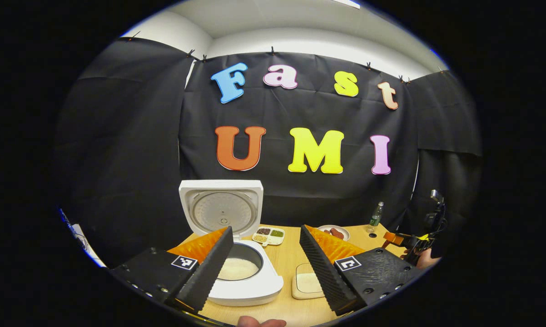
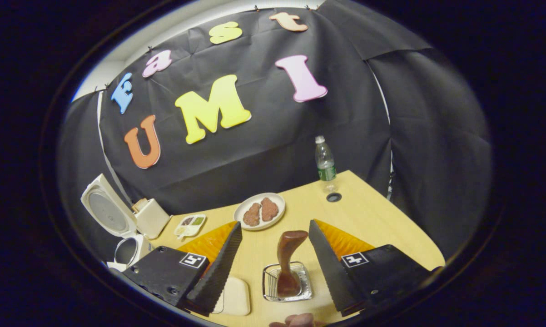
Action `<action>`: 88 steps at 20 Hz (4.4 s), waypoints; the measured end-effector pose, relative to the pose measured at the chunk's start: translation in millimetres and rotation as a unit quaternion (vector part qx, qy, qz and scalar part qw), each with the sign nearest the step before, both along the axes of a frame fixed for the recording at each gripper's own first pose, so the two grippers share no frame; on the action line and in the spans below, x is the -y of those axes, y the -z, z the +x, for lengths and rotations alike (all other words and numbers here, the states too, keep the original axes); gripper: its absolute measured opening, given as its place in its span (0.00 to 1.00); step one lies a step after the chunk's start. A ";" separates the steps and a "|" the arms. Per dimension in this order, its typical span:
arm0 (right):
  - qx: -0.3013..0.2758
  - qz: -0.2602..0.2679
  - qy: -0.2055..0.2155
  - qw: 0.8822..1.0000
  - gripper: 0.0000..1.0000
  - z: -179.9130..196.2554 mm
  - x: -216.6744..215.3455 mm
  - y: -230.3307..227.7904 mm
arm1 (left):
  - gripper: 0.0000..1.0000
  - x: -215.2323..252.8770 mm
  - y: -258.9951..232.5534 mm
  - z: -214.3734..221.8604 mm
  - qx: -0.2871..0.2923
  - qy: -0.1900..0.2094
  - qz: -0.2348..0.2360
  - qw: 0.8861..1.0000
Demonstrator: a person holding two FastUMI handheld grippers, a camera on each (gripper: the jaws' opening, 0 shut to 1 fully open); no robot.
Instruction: Close the left gripper, press the button to open the rice cooker; take a wooden spoon from the chopstick holder with the right hand, scoop a spoonful of rice and pour it into the rice cooker, then put the wooden spoon back into the chopstick holder.
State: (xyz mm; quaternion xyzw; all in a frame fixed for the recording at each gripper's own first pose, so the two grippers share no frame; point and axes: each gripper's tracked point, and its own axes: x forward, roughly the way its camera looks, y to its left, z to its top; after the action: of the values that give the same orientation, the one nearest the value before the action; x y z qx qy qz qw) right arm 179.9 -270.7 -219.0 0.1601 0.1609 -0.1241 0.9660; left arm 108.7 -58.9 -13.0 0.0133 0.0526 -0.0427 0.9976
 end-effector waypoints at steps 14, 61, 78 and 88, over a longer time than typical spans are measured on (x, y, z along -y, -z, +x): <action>0.083 -0.156 -0.033 0.984 0.99 -78.7 -75.8 -139.8 | 0.94 -46.2 -79.1 109.4 0.059 -0.016 0.050 0.997; -0.045 0.017 -0.195 0.980 0.96 -93.4 -181.0 -34.2 | 0.96 -71.1 196.0 61.3 -0.369 -0.104 -0.042 0.923; -0.042 -0.026 -0.153 0.987 1.00 -114.3 -136.4 -40.5 | 0.99 -66.8 214.4 59.7 -0.359 -0.099 -0.001 0.928; -0.017 -0.087 -0.129 0.988 1.00 -157.1 -124.2 -77.5 | 0.98 -65.7 197.5 61.3 -0.301 -0.127 -0.035 0.944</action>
State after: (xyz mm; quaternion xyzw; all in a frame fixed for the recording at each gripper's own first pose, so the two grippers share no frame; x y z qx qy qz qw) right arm 22.8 -146.5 -141.5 0.0518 0.1853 -0.0147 0.9812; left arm 170.0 6.8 -210.5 -0.0423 0.3504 0.0809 0.9321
